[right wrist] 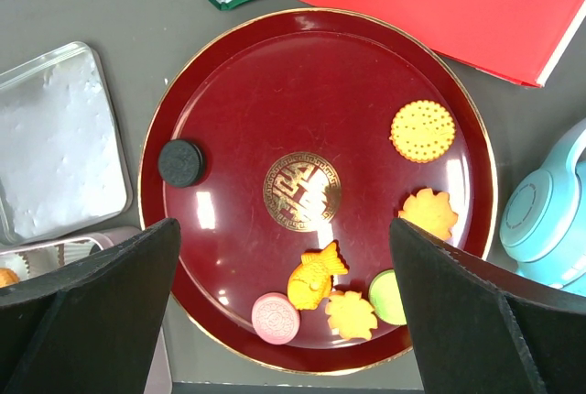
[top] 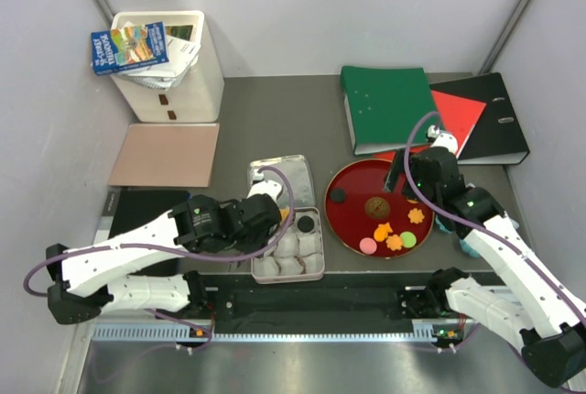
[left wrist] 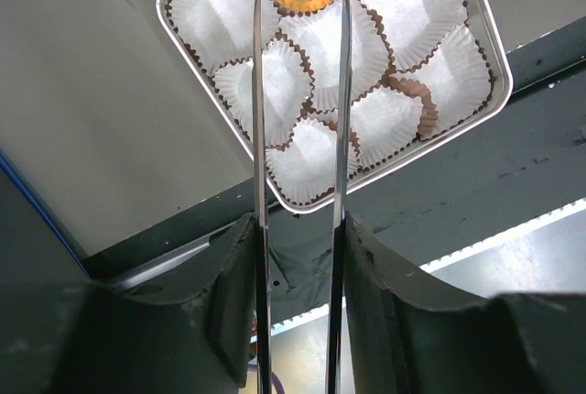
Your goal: Pack the cookies
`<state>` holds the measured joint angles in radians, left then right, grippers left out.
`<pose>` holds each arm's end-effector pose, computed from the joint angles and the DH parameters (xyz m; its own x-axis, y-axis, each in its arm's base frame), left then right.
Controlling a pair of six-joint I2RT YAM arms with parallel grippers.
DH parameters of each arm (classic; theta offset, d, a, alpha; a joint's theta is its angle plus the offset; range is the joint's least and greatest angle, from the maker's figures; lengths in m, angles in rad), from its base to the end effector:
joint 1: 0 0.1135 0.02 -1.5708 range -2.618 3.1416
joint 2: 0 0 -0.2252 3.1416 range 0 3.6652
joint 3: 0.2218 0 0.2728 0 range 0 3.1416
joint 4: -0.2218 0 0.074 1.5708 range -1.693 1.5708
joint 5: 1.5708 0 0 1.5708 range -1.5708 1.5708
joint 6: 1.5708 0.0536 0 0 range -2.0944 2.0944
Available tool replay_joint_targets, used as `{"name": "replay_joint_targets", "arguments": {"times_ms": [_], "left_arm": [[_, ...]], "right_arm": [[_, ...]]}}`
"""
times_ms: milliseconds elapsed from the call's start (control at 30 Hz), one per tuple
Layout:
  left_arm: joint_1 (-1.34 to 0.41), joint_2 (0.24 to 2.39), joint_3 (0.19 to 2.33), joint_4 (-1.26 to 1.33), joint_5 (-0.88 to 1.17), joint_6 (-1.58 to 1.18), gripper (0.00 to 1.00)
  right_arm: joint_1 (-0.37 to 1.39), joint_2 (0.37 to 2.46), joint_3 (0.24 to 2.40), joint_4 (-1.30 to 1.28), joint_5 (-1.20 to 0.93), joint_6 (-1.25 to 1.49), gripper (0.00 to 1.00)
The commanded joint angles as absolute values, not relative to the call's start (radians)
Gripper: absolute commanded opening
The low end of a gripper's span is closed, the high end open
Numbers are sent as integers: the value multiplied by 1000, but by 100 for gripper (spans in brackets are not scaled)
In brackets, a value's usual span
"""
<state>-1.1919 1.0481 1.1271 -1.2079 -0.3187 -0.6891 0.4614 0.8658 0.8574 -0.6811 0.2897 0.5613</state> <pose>0.0975 -0.1996 0.2766 -0.7875 0.3457 -0.5102 0.4301 0.9012 -0.0533 0.2194 0.0920 0.2630 -0.6043 0.2692 -0.7499 0.1091 0.9603 0.2569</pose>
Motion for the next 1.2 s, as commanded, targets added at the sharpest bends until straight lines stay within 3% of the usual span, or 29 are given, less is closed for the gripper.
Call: {"name": "replay_joint_targets", "arguments": {"times_ms": [0, 333, 733, 1167], "left_arm": [[-1195, 1069, 1131, -1147, -333, -684, 46], [-1193, 1081, 1147, -1158, -399, -675, 54], [-1195, 1104, 1256, -1120, -442, -605, 55], [-1195, 1527, 1403, -700, -184, -351, 55]], "right_arm": [[453, 845, 874, -678, 304, 565, 95], [453, 842, 873, -678, 305, 558, 95], [453, 850, 881, -675, 316, 548, 95], [451, 798, 908, -730, 365, 537, 96]]}}
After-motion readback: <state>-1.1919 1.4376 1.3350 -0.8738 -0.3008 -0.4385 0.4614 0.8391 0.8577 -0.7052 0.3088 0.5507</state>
